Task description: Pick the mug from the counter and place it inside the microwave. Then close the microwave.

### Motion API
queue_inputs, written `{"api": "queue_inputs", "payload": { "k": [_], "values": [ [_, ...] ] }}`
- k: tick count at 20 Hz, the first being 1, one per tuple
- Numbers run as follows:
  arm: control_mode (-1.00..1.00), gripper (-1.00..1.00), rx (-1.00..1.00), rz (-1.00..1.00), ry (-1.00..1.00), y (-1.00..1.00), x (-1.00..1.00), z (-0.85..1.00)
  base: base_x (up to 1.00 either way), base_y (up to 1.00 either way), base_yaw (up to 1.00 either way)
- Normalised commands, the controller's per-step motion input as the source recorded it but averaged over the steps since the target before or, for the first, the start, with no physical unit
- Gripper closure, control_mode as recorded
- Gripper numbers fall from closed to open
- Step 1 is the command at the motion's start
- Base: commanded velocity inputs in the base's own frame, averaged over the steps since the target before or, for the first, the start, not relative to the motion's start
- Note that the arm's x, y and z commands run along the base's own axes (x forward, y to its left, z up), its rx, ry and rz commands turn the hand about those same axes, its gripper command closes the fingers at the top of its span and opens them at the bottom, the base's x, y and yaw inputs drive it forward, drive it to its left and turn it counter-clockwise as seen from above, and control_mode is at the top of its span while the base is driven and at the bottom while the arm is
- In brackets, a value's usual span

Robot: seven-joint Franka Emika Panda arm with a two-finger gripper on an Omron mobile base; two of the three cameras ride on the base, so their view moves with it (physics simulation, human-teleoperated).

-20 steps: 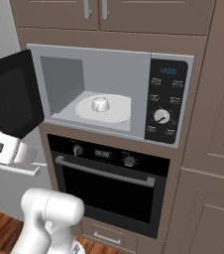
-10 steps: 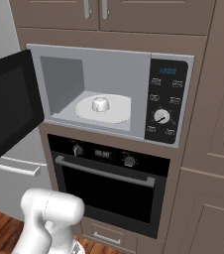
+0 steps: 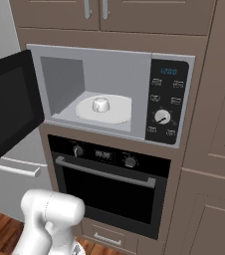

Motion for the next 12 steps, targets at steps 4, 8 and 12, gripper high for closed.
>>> {"api": "queue_inputs", "payload": {
  "k": [4, 8, 12],
  "values": [
    [-1.0, -1.0, -0.04, -0.1, -0.15, 0.55, -0.29, 0.04, 0.0, 0.0, 0.0],
    [-1.0, -1.0, 0.0, -0.12, -0.01, 0.53, 0.02, 0.01, 0.0, 0.0, 0.0],
    [-1.0, -1.0, 0.0, -0.17, 0.0, 0.53, 0.0, 0.0, 0.0, 0.0, 0.0]
  ]
}}
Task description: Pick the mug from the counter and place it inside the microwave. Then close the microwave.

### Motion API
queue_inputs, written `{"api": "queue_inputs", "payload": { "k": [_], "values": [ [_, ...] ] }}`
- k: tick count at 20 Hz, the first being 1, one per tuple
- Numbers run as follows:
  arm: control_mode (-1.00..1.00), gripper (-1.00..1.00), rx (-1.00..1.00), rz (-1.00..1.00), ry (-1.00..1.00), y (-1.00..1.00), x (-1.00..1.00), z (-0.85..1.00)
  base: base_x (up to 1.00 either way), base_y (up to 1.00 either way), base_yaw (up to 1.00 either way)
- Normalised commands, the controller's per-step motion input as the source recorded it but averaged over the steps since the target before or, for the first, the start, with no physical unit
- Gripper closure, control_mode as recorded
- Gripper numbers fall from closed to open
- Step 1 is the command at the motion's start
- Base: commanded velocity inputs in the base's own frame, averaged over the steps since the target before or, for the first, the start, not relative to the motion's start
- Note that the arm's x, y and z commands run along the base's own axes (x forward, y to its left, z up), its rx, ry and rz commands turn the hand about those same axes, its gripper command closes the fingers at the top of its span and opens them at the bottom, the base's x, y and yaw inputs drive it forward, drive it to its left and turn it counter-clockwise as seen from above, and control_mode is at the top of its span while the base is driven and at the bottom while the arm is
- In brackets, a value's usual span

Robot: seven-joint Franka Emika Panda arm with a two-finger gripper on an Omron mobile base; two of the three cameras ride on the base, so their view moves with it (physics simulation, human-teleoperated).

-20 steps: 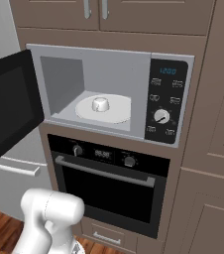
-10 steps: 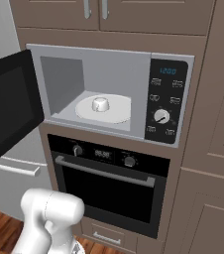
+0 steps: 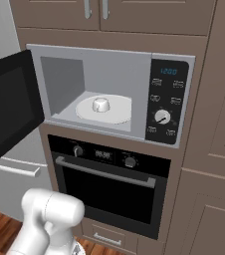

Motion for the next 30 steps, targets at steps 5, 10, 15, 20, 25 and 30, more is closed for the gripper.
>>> {"api": "queue_inputs", "payload": {
  "k": [5, 10, 15, 20, 25, 30],
  "values": [
    [-1.0, -1.0, 0.0, -0.27, 0.0, 0.35, 0.12, 0.0, 0.0, 0.0, 0.0],
    [-1.0, -1.0, 0.0, -0.28, 0.02, 0.2, 0.43, -0.1, 0.0, 0.0, 0.0],
    [-1.0, -1.0, 0.0, -0.25, 0.05, 0.23, 0.44, -0.16, 0.0, 0.0, 0.0],
    [-1.0, -1.0, 0.0, -0.12, 0.0, 0.33, 0.06, -0.14, 0.0, 0.0, 0.0],
    [-1.0, -1.0, 0.0, -0.03, 0.0, 0.13, 0.04, -0.04, 0.0, 0.0, 0.0],
    [-1.0, -1.0, 0.0, -0.01, 0.0, 0.08, 0.08, -0.25, 0.0, 0.0, 0.0]
  ]
}}
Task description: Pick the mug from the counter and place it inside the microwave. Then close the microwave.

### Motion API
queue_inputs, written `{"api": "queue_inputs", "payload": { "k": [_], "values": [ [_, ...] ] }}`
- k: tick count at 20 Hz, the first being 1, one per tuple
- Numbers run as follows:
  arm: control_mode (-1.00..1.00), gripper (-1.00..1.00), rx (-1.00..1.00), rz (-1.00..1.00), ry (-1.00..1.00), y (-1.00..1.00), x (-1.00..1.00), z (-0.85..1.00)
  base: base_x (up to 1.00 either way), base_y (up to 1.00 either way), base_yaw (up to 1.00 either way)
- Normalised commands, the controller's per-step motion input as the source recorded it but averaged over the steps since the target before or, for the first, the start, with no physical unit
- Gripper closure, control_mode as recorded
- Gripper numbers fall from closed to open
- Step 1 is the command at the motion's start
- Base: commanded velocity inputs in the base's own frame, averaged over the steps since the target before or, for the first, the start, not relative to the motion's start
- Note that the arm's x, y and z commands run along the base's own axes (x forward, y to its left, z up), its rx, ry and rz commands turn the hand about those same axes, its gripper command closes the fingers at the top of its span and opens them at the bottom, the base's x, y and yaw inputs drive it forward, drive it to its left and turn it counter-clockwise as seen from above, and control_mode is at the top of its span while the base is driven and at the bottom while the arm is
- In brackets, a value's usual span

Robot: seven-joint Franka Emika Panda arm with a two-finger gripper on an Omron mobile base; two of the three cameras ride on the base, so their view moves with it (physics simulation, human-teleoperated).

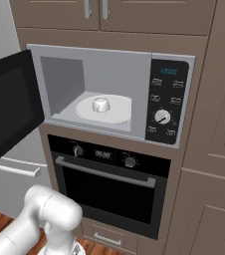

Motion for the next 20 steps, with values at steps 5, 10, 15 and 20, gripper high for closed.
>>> {"api": "queue_inputs", "payload": {
  "k": [5, 10, 15, 20],
  "values": [
    [-1.0, -1.0, 0.0, -0.02, 0.0, 0.12, 0.17, -0.4, 0.0, 0.0, 0.0],
    [-1.0, -1.0, 0.0, -0.02, 0.02, 0.14, 0.26, -0.21, 0.0, 0.0, 0.0],
    [-1.0, -1.0, -0.02, -0.04, 0.11, 0.12, 0.3, -0.03, 0.0, 0.0, 0.0],
    [-1.0, -1.0, 0.0, -0.04, 0.06, 0.13, 0.15, -0.04, 0.0, 0.0, 0.0]
  ]
}}
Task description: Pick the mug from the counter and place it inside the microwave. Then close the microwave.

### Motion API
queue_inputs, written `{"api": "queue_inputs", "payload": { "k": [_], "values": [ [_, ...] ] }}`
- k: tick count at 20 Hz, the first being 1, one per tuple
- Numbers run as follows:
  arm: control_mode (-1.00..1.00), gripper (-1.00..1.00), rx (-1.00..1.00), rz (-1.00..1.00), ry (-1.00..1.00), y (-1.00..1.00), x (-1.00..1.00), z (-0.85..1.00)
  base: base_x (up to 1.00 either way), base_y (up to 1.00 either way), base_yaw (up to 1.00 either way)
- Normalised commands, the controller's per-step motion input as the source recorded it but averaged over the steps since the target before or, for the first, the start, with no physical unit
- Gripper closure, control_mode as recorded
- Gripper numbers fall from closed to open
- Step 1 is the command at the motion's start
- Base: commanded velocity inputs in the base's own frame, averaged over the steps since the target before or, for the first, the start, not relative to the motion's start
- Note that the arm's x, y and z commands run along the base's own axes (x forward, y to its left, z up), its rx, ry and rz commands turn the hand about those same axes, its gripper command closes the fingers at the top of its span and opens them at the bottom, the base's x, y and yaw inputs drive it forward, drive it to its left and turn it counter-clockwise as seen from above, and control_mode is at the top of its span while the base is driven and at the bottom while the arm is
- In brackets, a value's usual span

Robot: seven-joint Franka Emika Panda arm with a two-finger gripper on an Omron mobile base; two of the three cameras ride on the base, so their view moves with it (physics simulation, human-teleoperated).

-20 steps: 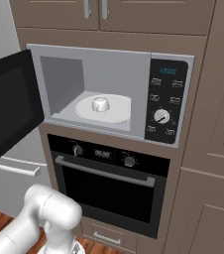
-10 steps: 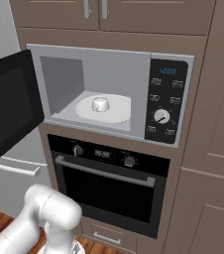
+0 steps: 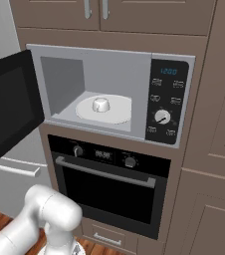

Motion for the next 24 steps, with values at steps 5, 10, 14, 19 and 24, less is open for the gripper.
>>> {"api": "queue_inputs", "payload": {
  "k": [5, 10, 14, 19, 24],
  "values": [
    [-1.0, -1.0, 0.0, -0.04, 0.01, 0.2, 0.11, -0.12, 0.0, 0.0, 0.0],
    [-1.0, -1.0, 0.0, -0.01, 0.0, 0.3, 0.03, -0.06, 0.0, 0.0, 0.0],
    [-1.0, -1.0, -0.01, -0.02, 0.0, 0.23, 0.14, -0.11, 0.0, 0.0, 0.0],
    [-1.0, -1.0, -0.02, -0.04, 0.02, 0.17, 0.21, -0.15, 0.0, 0.0, 0.0],
    [-1.0, -1.0, 0.0, -0.06, 0.02, 0.16, 0.03, -0.01, 0.0, 0.0, 0.0]
  ]
}}
